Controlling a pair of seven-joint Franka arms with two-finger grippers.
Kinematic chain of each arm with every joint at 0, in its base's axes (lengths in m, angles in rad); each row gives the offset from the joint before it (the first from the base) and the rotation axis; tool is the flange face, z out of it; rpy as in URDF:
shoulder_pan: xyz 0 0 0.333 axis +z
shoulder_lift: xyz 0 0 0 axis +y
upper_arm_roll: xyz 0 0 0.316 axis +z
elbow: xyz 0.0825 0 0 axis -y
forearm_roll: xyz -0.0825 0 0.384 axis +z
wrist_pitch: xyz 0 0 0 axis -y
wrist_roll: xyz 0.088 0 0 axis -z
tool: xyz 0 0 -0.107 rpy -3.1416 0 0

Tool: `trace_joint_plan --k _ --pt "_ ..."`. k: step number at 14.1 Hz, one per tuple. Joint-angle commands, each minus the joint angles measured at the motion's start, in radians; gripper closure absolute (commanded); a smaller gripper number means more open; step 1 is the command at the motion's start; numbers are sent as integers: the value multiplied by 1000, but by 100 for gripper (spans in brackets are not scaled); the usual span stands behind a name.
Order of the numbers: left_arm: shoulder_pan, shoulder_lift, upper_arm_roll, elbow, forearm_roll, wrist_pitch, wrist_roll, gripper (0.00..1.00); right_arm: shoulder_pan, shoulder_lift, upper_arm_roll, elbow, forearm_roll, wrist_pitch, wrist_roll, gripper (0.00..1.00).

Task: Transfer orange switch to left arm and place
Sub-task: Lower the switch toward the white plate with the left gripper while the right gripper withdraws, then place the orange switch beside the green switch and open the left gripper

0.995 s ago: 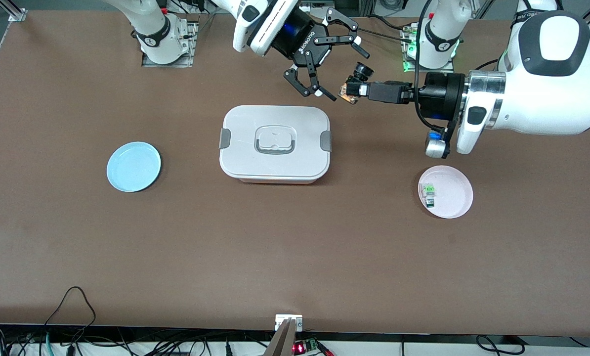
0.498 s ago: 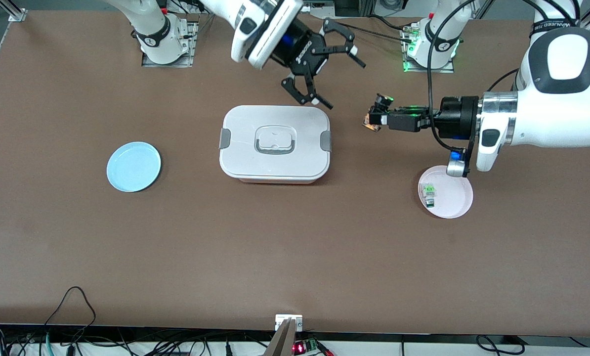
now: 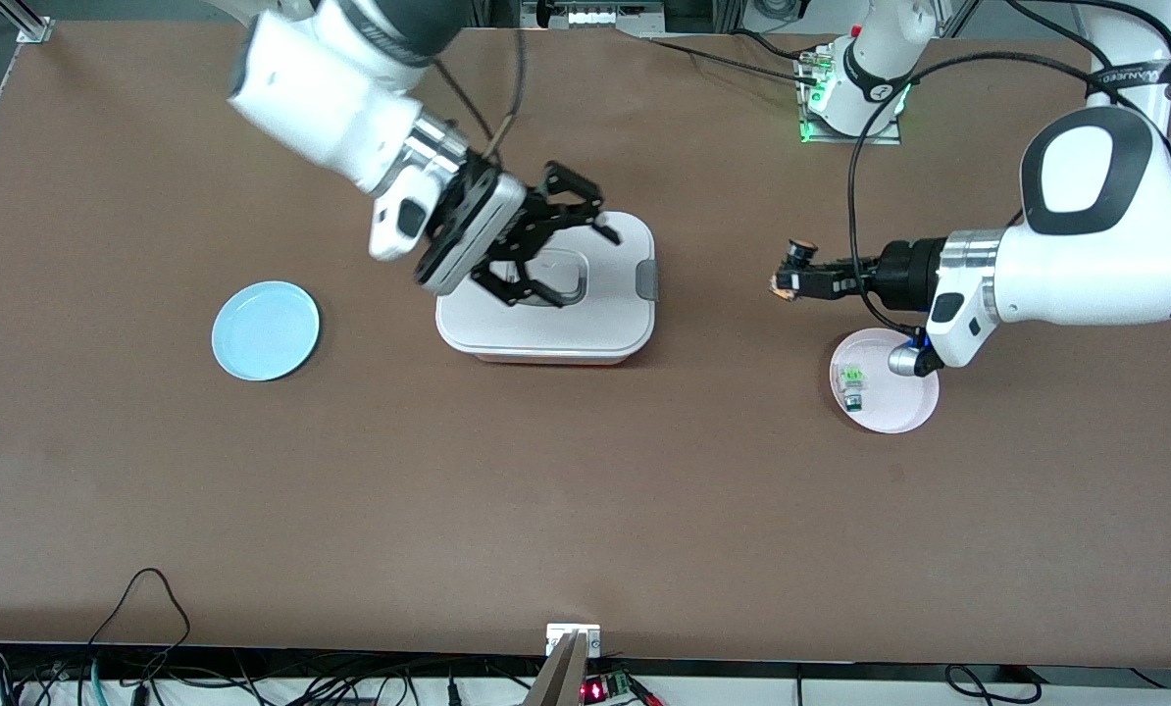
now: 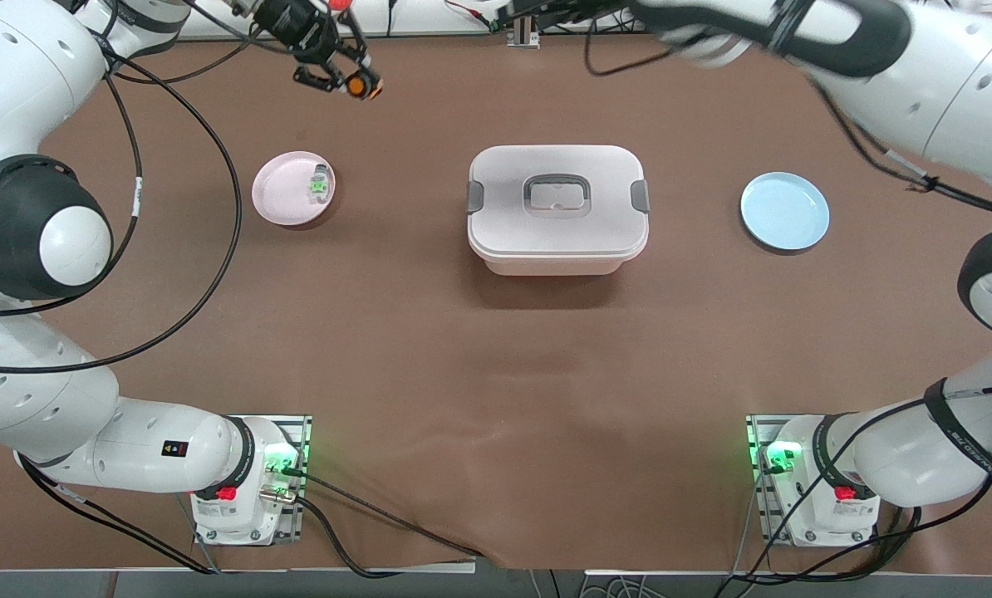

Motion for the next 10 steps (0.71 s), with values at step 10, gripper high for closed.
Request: trace_joint_plan --k 10 --pt "59 96 1 -161 452 346 315 100 -31 -15 -374 47 -555 -714 19 0"
